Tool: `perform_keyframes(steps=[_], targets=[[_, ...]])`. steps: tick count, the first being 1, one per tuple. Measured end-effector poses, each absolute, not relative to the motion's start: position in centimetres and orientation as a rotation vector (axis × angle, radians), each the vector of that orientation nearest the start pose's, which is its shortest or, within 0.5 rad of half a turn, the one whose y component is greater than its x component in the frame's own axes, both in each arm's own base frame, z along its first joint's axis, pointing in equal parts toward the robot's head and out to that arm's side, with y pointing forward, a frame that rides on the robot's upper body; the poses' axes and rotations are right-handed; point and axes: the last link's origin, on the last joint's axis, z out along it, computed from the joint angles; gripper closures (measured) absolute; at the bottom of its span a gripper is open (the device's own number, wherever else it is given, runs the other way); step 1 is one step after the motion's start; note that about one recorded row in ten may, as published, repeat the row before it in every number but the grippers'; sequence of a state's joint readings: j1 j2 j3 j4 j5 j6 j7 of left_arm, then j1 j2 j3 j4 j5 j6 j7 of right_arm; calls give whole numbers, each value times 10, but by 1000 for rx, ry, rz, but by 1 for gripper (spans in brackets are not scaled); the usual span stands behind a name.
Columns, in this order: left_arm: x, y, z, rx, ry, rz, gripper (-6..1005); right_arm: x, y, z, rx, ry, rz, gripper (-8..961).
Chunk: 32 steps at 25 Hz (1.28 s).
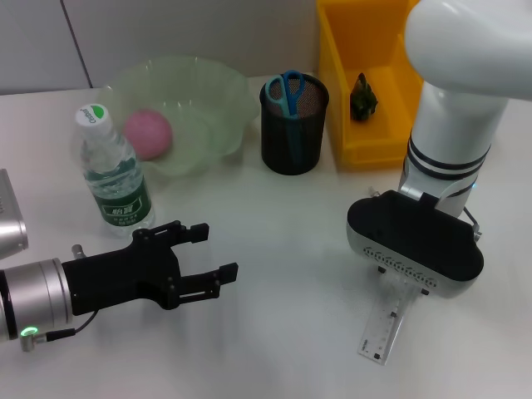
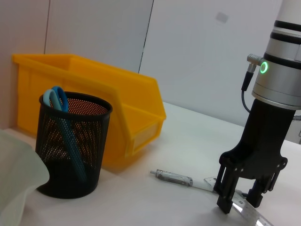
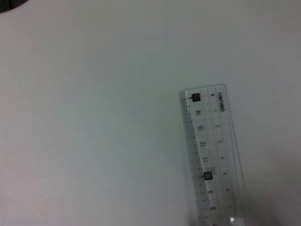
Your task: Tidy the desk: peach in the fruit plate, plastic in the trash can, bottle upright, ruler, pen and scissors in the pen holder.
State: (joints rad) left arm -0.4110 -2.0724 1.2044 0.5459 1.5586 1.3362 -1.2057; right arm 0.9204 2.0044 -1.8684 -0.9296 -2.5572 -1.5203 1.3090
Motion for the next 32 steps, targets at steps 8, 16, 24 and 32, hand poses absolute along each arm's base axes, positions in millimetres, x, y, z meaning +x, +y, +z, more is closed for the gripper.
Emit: perform_keyframes(steps=[8,16,24,32], targets=[[-267,301,-57,-2740,-586,-718,185,180,357,-58,-2914,-1350,-1349,338],[-267,302,-56,-2741,-588,-716,184,181,358,-59,-2907,-1346,-1340,390],[-267,302,-56,-2740,-591,-716,184,181,359,-59,-2905,-1344,-1335,412],[-267,302,-56,-2737,-589,-718,185,181,359,-60,-2897,-1338,-1341,434]])
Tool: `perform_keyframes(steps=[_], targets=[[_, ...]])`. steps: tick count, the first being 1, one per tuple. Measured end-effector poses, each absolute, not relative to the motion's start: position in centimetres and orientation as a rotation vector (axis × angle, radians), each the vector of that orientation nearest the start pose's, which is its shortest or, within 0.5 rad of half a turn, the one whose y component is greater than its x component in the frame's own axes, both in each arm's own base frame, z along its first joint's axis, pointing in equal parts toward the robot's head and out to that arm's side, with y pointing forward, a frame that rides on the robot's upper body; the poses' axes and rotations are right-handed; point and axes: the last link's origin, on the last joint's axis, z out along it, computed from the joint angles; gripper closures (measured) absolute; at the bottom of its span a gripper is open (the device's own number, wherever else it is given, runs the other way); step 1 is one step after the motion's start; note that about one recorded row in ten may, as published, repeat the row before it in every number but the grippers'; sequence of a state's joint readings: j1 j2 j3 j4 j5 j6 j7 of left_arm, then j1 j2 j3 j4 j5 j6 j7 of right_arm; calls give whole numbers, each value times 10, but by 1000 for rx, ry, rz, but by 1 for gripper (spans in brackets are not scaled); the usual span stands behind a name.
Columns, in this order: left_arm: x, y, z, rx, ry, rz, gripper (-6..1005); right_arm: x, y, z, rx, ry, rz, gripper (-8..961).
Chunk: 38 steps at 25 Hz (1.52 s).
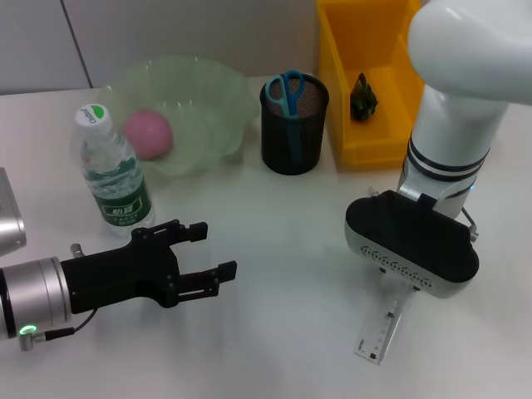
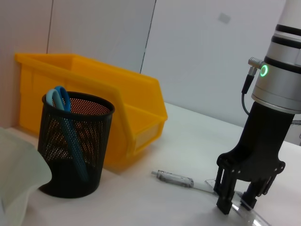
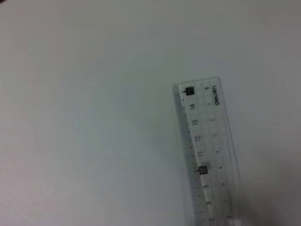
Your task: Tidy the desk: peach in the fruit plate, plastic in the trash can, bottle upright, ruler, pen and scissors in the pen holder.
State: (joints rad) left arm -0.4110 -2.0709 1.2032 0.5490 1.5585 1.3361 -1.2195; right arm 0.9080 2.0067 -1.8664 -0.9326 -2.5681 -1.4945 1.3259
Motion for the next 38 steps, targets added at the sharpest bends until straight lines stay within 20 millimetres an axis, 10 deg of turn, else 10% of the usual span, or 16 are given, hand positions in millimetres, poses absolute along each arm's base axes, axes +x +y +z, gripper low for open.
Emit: perform_keyframes(steps=[19,38], targets=[[-267,303,-55,-2733,-584,-720,184,172,360,-51,-2938,-1278,-1273,573],[-267,306,-50,-2728,-565,-718,185,144,363,61,-3124,-672,-305,573]])
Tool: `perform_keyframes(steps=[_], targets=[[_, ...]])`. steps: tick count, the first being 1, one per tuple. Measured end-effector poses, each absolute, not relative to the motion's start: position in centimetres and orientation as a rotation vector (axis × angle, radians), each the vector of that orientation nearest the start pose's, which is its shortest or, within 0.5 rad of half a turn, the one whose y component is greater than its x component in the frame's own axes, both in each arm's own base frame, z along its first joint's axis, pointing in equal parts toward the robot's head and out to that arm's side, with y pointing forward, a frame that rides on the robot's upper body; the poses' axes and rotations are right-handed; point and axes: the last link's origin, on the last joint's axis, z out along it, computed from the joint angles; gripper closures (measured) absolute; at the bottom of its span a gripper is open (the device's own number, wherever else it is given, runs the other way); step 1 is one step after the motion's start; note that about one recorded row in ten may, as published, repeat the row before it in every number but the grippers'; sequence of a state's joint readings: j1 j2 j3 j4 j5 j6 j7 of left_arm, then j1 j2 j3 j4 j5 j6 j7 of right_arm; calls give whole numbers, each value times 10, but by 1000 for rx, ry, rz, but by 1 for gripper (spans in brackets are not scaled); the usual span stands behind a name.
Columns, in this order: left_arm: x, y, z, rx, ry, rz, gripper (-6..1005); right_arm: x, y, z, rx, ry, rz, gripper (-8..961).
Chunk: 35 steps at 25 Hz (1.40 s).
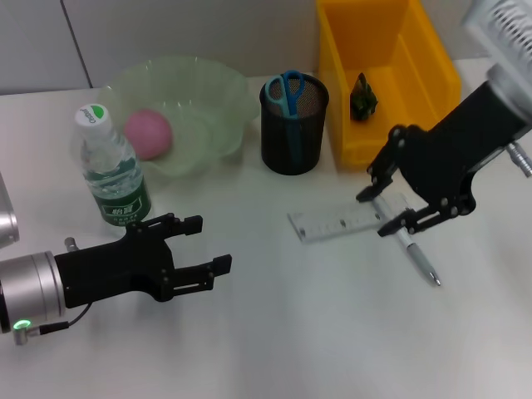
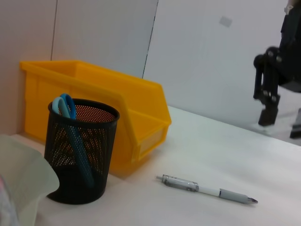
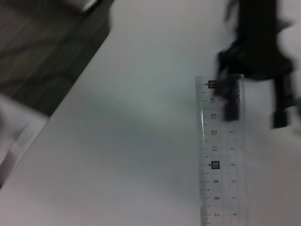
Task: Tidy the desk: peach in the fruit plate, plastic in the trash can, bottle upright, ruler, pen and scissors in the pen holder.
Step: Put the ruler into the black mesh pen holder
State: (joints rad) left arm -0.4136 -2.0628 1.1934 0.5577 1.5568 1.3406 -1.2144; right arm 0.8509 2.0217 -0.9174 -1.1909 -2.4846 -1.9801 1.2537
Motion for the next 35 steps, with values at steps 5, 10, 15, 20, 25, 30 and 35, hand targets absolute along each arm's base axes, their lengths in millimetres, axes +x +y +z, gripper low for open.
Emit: perform_keyframes(steps=[5,10,15,20,25,30,35], targets=[[-267,304,-49,-2729,-560,-725,185,156,363,76,-3055,-495,-47,573],[-268,302,-48,-2727,-558,-734,184,168,369,84,-2931,-302,265,573],[-269,297,-47,-2722,-502,-760,184,177,376,79,-2782,-112,531,573],[-272,289,-47,-2703,-438,-798,184,185,382,63,-2633,54,711,573],[-274,281,-47,-2653,-365,-874,185,189,389,43,-2542,180,857,573],[-277,279,-45,-2608,-338,-892,184,192,400,28,-2406,231,932,573],[-278,280,-43,-2560,-376,-930,184,202,410,21,-2268,287,944,573]])
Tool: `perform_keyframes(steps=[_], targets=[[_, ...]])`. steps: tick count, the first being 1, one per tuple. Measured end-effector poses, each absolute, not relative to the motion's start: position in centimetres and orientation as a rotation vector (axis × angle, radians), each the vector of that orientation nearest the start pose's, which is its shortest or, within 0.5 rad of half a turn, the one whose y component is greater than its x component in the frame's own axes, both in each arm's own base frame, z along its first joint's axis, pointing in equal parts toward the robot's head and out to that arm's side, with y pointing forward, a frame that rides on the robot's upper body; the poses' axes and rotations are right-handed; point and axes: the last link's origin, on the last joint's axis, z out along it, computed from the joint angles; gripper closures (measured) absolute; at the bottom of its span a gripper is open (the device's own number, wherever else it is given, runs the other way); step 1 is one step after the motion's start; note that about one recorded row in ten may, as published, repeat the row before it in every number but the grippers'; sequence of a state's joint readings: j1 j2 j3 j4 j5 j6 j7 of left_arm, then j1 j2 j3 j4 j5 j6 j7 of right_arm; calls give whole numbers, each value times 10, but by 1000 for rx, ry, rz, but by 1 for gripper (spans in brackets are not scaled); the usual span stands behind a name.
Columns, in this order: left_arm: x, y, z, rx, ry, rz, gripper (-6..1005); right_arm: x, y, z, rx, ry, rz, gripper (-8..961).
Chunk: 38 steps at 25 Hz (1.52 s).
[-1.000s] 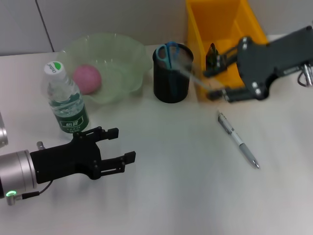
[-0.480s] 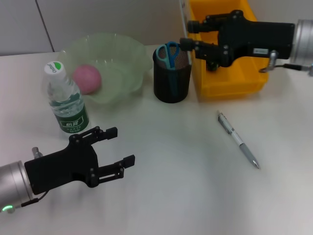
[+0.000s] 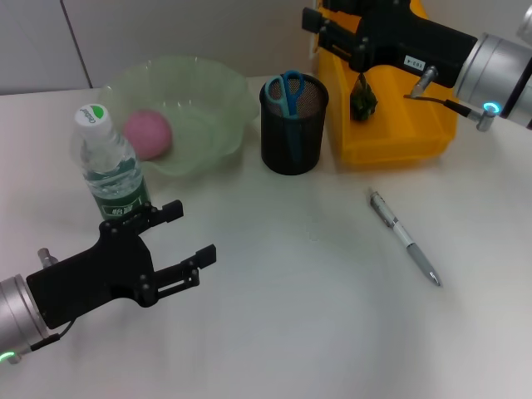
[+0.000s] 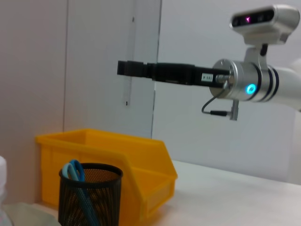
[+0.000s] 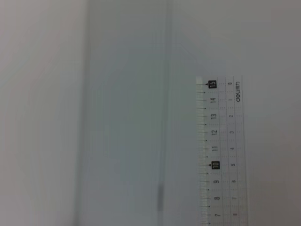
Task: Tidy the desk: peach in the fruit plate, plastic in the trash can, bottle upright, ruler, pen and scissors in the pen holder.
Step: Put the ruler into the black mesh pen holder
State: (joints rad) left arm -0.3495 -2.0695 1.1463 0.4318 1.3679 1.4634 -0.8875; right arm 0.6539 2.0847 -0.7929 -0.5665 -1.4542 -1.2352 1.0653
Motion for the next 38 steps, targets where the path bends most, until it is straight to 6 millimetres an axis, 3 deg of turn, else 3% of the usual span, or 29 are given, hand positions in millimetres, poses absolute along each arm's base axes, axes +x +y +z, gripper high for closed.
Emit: perform_keyframes(steps=[24,38], targets=[[-279,277,-46,-2554,-357,-934,185,213,430,-30,-2215,530,797,573],[-283,274,-50,-2555,-341,-906,184,214,430,-45,-2176,554,771,573]])
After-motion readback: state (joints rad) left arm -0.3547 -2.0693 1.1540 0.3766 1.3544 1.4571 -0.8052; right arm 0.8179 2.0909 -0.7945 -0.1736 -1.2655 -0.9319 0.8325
